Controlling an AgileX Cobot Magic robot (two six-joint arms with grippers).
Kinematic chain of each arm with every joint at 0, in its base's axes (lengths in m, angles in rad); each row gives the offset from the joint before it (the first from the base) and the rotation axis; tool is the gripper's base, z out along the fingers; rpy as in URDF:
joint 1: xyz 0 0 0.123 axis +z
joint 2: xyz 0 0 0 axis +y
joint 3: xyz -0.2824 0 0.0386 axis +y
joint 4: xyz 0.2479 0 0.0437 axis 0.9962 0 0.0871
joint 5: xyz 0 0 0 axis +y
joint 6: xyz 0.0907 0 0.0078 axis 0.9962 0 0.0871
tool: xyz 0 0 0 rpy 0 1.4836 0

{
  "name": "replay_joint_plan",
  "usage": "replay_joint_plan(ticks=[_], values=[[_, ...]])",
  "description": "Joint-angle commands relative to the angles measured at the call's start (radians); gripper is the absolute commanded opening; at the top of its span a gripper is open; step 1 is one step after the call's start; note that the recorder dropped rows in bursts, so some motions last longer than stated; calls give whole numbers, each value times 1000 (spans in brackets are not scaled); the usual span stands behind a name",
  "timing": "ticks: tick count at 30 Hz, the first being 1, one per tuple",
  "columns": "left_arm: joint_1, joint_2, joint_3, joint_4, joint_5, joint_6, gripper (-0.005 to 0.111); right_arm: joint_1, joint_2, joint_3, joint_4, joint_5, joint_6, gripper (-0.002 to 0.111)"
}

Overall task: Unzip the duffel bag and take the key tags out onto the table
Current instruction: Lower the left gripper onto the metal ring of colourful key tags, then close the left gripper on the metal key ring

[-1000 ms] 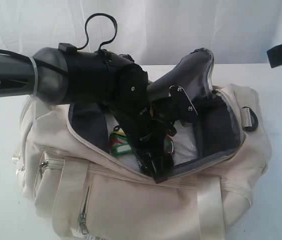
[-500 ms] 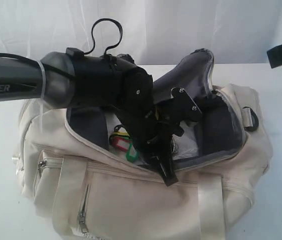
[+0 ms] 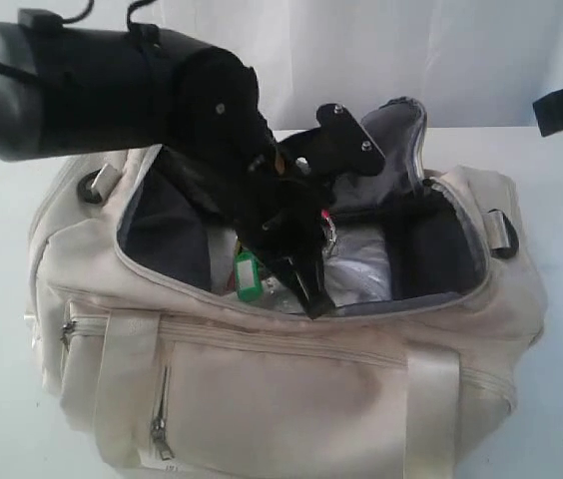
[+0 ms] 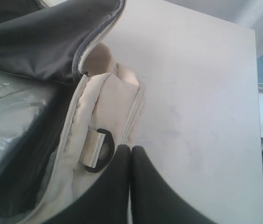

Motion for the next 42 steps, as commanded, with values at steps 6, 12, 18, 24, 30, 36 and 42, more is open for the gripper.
replay_joint_plan(ticks=[6, 12, 18, 24, 30, 36, 42], values=[[7, -86, 5, 29, 15, -4, 0, 1, -7, 6, -5, 1, -11, 0], [7, -88, 5, 35, 45, -4, 0, 1, -7, 6, -5, 1, -11, 0], [7, -88, 6, 35, 58, -8, 0, 1, -7, 6, -5, 1, -11, 0], [7, -58, 6, 35, 84, -47, 0, 1, -7, 6, -5, 1, -11, 0], [7, -8, 6, 31, 117, -76, 8, 1, -7, 6, -5, 1, -11, 0], [7, 30, 6, 31, 119, -78, 43, 1, -7, 6, -5, 1, -11, 0], [7, 23, 6, 96, 151, -78, 55, 1, -7, 6, -5, 1, -11, 0]])
